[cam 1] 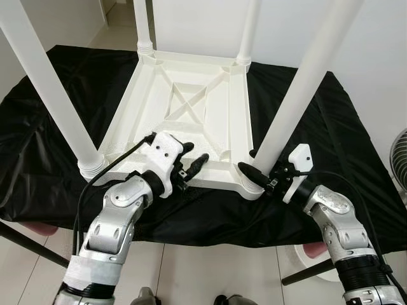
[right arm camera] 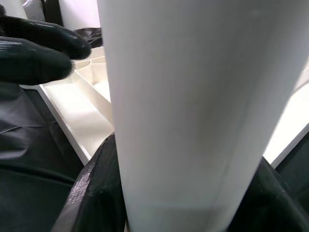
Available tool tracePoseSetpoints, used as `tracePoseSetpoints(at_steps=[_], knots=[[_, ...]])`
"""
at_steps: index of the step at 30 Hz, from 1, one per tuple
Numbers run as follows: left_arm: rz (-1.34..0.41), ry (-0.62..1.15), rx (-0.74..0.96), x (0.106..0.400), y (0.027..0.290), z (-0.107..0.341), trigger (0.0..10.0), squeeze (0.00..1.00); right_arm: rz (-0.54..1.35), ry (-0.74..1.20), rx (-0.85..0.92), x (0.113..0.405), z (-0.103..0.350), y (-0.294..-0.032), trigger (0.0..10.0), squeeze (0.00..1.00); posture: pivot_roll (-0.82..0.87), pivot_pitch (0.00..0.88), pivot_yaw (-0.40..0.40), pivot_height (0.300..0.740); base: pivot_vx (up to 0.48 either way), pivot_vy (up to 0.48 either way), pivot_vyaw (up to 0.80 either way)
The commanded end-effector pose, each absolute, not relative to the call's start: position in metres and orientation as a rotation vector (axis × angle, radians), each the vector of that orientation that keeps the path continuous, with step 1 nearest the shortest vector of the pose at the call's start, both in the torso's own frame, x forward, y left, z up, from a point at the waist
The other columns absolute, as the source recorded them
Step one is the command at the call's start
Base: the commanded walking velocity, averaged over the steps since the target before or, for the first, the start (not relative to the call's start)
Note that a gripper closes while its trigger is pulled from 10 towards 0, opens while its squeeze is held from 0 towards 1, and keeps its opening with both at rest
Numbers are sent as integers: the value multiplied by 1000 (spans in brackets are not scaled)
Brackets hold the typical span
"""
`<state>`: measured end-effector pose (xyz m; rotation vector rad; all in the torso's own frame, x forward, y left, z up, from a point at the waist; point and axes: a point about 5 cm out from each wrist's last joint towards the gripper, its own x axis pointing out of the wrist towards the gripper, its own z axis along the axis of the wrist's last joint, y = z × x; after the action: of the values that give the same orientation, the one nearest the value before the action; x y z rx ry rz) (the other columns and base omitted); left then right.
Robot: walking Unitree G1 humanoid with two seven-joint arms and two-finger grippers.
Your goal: Building children table
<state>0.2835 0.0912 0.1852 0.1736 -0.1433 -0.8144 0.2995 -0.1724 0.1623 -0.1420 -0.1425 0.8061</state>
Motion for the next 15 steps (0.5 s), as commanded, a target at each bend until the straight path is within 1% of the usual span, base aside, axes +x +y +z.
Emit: tracePoseSetpoints(at_steps=[1,4,5,6,7,9,10,13,15], knots=[[-910,-151,200,273,83,182,10000,0,775,-131,-140,302,161,-177,0,0,90,71,-47,740,0,0,0],[-947,-134,215,268,80,177,10000,0,756,-119,-136,302,159,-177,0,0,90,70,-47,740,0,0,0],[-963,-121,227,265,79,174,10000,0,722,-109,-127,302,157,-177,0,0,89,71,-48,740,0,0,0],[-963,-121,227,265,79,174,10000,0,722,-109,-127,302,157,-177,0,0,89,71,-48,740,0,0,0],[-961,-113,235,264,78,172,10000,0,681,-95,-109,302,154,-176,0,0,88,70,-50,740,0,0,0],[-961,-113,235,264,78,172,10000,0,681,-95,-109,302,154,-176,0,0,88,70,-50,740,0,0,0],[-943,-106,232,266,78,172,10000,0,615,-82,-85,301,149,-174,0,0,80,70,-49,740,0,0,0],[-918,-104,226,269,78,172,10000,0,560,-78,-69,298,146,-171,0,0,73,68,-51,740,0,0,0],[-889,-104,224,271,78,173,10000,0,474,-77,-57,293,141,-167,0,0,67,62,-59,740,0,0,0]])
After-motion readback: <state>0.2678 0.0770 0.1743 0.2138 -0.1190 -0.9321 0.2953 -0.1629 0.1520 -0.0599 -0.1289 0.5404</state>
